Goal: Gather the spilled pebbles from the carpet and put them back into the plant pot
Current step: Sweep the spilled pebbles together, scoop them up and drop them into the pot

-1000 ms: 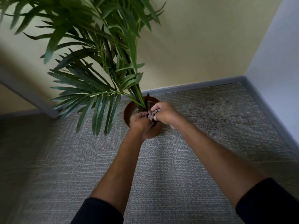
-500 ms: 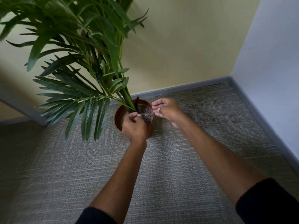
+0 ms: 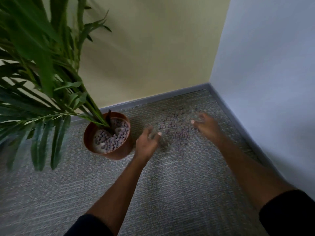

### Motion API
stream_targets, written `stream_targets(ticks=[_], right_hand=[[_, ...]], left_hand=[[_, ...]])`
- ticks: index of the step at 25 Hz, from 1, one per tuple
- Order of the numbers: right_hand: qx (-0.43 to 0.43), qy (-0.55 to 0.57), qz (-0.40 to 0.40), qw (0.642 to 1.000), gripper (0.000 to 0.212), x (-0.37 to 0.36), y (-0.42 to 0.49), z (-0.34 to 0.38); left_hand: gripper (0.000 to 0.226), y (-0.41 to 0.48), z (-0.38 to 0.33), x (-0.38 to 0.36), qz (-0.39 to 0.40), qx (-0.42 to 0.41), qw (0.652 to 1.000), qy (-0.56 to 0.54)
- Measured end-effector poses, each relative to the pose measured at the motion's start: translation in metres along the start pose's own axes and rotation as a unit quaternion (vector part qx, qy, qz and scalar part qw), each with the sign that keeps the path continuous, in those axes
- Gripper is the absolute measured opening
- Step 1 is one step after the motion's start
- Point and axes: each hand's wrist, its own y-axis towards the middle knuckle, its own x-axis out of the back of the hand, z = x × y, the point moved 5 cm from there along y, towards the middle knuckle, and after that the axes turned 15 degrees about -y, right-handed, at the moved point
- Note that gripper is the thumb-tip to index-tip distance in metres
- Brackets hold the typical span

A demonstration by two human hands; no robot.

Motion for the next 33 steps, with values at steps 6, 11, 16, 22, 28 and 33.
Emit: stream_targets(ticks=[6,11,16,22,28,33], right_hand=[[-0.012,-0.187,0.053,0.981,0.103,0.016,0.039,-0.080],[0.009,-0.303,0.057,0.951,0.109,-0.008,0.038,-0.090],[0.134,-0.343,-0.032,0.929,0.105,-0.042,0.019,-0.072],[0.211,-0.286,-0.109,0.928,0.087,-0.075,0.003,-0.054],[0.202,-0.187,-0.162,0.948,0.077,-0.075,0.001,-0.049],[0.115,-0.307,-0.032,0.944,0.107,-0.080,0.019,-0.053]], left_hand=[[0.090,0.040,0.027,-0.020,0.032,0.013,0.994,0.103],[0.118,0.085,0.039,-0.031,0.082,0.034,0.976,0.201],[0.121,0.093,0.059,-0.064,0.142,-0.029,0.912,0.384],[0.084,0.064,0.064,-0.101,0.198,-0.127,0.906,0.352],[0.075,0.054,0.043,-0.103,0.238,-0.181,0.922,0.246],[0.084,0.058,0.054,-0.101,0.219,-0.081,0.907,0.352]])
